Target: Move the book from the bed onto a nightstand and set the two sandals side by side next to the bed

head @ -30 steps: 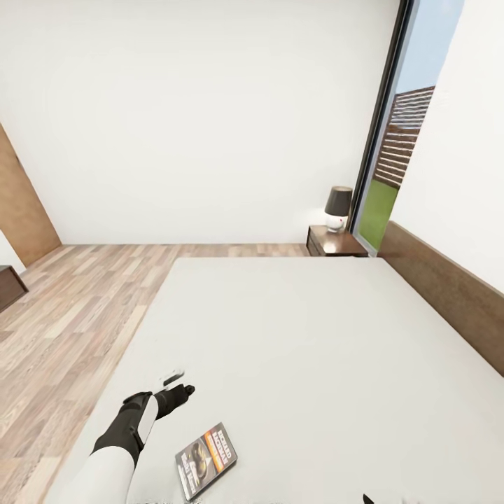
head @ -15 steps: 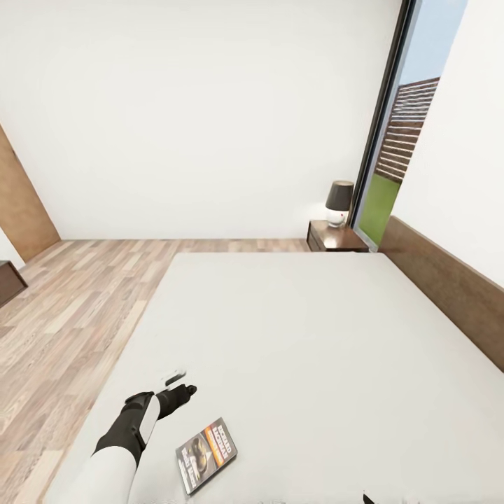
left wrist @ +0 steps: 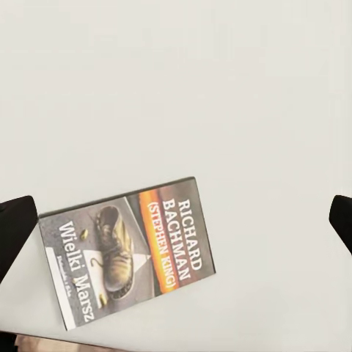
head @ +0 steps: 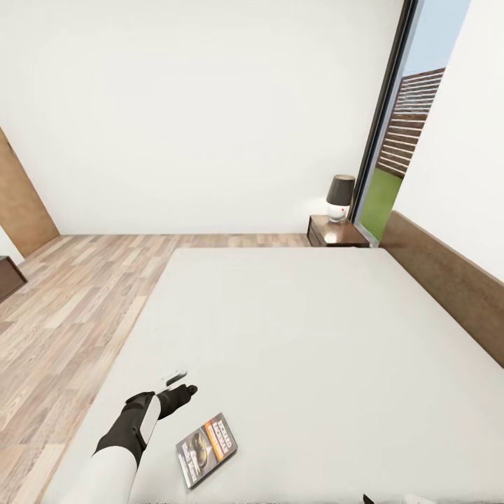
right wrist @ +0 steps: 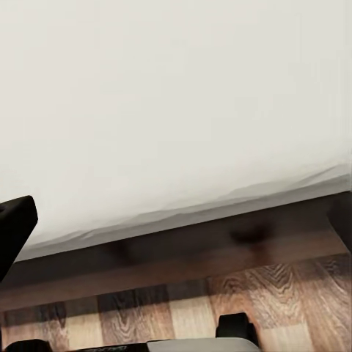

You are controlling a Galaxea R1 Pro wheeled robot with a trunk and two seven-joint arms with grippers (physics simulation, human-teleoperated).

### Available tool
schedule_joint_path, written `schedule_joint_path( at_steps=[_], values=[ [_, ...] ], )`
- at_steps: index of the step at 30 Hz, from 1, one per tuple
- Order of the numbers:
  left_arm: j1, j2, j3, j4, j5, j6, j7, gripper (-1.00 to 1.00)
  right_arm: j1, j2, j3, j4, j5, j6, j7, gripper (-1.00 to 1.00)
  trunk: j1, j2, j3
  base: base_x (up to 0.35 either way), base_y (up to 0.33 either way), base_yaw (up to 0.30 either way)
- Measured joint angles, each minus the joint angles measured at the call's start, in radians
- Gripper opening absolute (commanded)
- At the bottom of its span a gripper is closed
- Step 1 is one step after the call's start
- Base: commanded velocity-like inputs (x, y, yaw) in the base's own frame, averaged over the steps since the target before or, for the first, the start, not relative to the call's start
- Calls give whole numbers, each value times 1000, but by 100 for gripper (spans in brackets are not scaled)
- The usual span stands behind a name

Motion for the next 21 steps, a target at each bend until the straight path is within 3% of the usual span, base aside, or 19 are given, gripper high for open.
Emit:
schedule_joint_path(
  at_steps=[10, 13, 17, 21],
  values=[
    [0, -10, 0, 1, 0, -1, -11, 100, 0, 0, 0, 0, 2, 0, -1, 100, 0, 0, -16, 0, 0, 0],
    [0, -7, 0, 1, 0, -2, -75, 100, 0, 0, 0, 0, 2, 0, -1, 100, 0, 0, -21, 0, 0, 0],
    [0, -3, 2, 0, -3, -6, -213, 100, 0, 0, 0, 0, 2, 0, -1, 100, 0, 0, -27, 0, 0, 0],
    [0, -2, 2, 0, -4, -8, -248, 100, 0, 0, 0, 0, 2, 0, -1, 100, 0, 0, -33, 0, 0, 0]
  ],
)
